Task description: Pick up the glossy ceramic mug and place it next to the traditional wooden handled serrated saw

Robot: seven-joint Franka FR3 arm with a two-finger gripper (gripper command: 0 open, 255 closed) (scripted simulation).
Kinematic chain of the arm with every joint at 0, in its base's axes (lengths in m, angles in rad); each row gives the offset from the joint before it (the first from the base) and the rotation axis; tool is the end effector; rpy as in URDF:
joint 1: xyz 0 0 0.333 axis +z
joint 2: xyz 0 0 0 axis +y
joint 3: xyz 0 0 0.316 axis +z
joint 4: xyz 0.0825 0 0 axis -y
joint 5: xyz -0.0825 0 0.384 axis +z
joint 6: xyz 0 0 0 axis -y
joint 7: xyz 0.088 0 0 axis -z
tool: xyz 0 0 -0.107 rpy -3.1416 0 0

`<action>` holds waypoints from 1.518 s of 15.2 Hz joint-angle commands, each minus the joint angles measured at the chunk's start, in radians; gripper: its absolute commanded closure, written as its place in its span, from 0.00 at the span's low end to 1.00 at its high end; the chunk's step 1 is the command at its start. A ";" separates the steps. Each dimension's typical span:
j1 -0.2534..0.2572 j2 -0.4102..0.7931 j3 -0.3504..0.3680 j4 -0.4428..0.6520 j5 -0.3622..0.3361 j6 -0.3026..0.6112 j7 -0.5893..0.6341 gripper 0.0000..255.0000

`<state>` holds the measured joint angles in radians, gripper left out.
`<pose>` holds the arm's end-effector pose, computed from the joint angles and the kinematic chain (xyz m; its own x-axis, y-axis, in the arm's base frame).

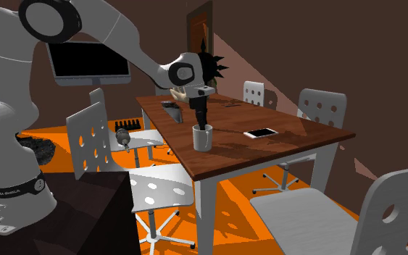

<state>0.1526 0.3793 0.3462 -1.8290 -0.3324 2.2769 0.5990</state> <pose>0.5796 0.2879 0.3463 0.9850 0.0798 0.1531 0.0695 -0.9950 0.0714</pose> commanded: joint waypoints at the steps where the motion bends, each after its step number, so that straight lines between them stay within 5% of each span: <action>1: 0.000 0.000 0.000 0.000 0.000 0.000 0.000 1.00; 10: 0.000 0.000 0.000 0.000 0.000 0.000 0.000 1.00; 23: -0.011 -0.074 0.021 0.076 0.053 -0.141 -0.048 1.00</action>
<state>0.1407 0.3108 0.3652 -1.7614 -0.2831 2.1491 0.5525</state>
